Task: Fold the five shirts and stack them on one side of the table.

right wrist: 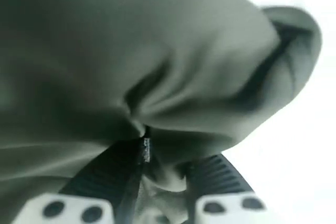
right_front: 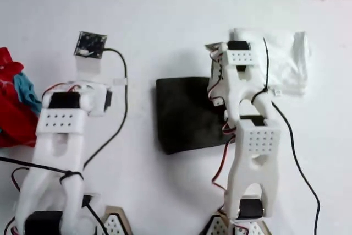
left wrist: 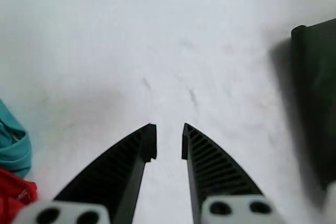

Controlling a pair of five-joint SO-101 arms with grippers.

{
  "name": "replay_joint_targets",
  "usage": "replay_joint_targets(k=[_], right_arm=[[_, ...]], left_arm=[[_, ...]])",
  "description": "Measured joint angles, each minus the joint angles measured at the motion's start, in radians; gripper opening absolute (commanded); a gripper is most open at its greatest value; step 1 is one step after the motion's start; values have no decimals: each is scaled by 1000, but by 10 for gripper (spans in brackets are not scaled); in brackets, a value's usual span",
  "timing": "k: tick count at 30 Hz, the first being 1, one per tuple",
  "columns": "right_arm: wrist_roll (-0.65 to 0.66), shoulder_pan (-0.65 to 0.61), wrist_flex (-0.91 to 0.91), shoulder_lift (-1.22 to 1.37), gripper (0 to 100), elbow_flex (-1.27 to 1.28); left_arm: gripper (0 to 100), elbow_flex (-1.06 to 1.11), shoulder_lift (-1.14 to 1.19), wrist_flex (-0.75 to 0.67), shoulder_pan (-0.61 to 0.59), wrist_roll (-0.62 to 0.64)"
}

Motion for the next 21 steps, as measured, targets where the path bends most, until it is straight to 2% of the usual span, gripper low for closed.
replay_joint_targets(k=[5,12,21], right_arm=[[2,21,41,-31,18,-103],[8,20,64,-209,18,-269],[38,28,20,-216,18,-365]], left_arm=[[109,0,0,0,-11,0],[109,0,0,0,-11,0],[109,0,0,0,-11,0]])
